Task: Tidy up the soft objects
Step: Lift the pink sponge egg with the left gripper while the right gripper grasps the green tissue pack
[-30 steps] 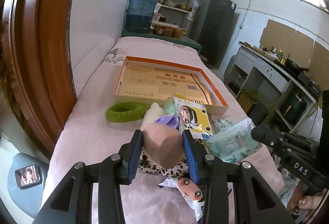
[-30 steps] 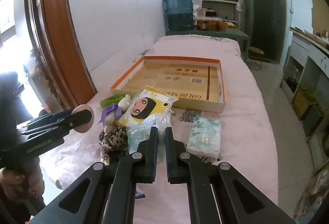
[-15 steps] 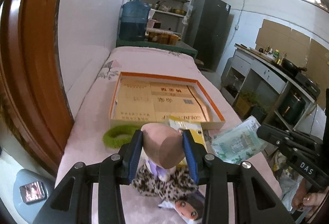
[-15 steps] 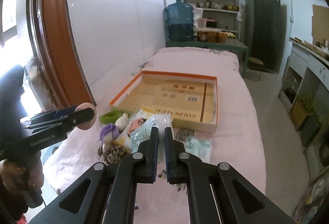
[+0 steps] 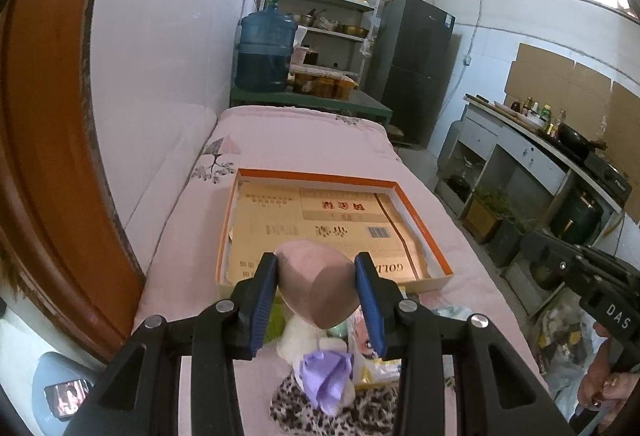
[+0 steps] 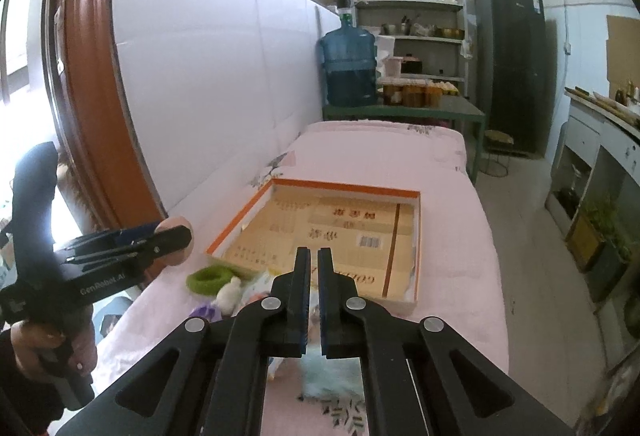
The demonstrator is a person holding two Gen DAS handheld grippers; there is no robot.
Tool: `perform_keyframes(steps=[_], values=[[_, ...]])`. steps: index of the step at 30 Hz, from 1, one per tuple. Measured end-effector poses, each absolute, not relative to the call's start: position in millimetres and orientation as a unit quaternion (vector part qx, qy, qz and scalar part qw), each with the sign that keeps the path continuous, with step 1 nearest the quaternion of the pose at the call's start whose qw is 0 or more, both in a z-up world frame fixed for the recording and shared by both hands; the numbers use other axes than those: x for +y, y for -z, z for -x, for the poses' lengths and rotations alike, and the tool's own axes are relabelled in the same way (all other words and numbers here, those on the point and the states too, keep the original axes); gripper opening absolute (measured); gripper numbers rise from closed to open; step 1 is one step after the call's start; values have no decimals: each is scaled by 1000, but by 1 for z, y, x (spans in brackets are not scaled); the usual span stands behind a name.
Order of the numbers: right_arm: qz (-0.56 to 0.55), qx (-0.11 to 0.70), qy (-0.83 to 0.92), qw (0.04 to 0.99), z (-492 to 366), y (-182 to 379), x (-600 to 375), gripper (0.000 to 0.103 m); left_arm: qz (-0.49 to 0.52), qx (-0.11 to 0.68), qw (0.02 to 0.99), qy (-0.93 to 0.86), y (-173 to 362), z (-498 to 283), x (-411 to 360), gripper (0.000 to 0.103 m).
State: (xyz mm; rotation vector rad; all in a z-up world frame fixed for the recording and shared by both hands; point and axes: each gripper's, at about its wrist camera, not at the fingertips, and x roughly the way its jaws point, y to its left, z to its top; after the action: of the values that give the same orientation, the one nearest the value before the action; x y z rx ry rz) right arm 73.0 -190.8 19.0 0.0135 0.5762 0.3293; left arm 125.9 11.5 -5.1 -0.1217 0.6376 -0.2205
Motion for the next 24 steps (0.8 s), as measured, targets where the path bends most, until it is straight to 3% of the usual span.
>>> perform_keyframes(steps=[11, 12, 13, 15, 24], values=[[-45, 304, -159, 938, -93, -10, -223, 5, 68, 319, 938, 115, 9, -142, 5, 40], [-52, 310, -164, 935, -93, -6, -226, 14, 69, 320, 938, 116, 10, -142, 4, 40], [-60, 321, -167, 930, -91, 1, -229, 45, 70, 320, 937, 118, 10, -142, 3, 40], [-69, 348, -173, 919, -89, 17, -230, 95, 71, 322, 936, 121, 11, -142, 1, 40], [-65, 404, -172, 896, -79, 80, -224, 96, 77, 330, 933, 122, 16, -140, 5, 40]])
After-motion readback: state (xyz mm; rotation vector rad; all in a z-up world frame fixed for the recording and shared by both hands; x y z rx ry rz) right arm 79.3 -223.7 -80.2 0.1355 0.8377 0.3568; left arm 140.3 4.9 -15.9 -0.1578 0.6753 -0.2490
